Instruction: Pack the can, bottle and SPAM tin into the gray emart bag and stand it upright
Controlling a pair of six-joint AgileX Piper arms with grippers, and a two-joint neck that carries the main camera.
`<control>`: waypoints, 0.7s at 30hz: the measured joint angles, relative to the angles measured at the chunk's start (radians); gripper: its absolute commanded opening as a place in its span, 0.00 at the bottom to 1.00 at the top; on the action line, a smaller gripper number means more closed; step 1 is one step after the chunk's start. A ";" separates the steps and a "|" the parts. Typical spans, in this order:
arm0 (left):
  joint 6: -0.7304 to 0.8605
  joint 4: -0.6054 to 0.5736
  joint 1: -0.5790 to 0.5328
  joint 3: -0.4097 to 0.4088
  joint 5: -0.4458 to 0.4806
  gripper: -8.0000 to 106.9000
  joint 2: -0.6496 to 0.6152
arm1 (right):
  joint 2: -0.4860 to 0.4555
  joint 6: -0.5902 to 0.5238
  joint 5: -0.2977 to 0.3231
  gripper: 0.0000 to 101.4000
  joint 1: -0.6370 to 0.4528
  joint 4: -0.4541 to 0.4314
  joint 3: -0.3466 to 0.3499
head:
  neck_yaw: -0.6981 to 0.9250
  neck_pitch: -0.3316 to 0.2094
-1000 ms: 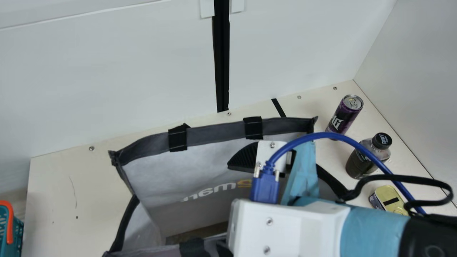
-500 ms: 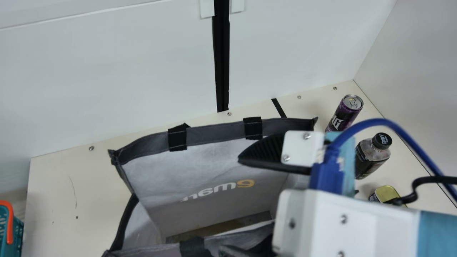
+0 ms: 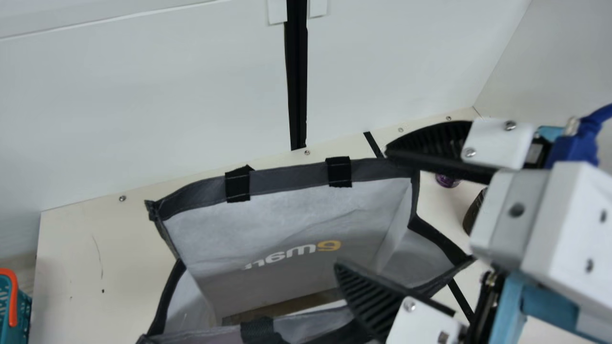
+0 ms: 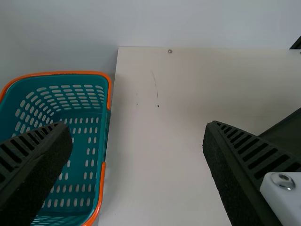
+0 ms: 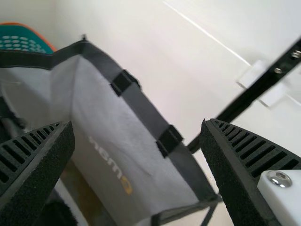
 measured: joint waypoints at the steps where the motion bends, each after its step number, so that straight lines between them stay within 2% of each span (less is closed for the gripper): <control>1: 0.000 0.000 0.000 0.000 0.000 0.85 0.000 | 0.001 0.000 0.000 0.94 -0.015 0.001 -0.006 | 0.000 0.000; 10: 0.000 0.000 0.000 0.000 0.000 0.85 0.000 | 0.012 0.026 -0.002 0.94 -0.188 0.002 -0.048 | -0.002 0.000; 21: 0.000 0.000 0.000 0.000 0.000 0.85 0.000 | 0.026 0.047 -0.002 0.94 -0.404 -0.020 -0.051 | -0.002 0.000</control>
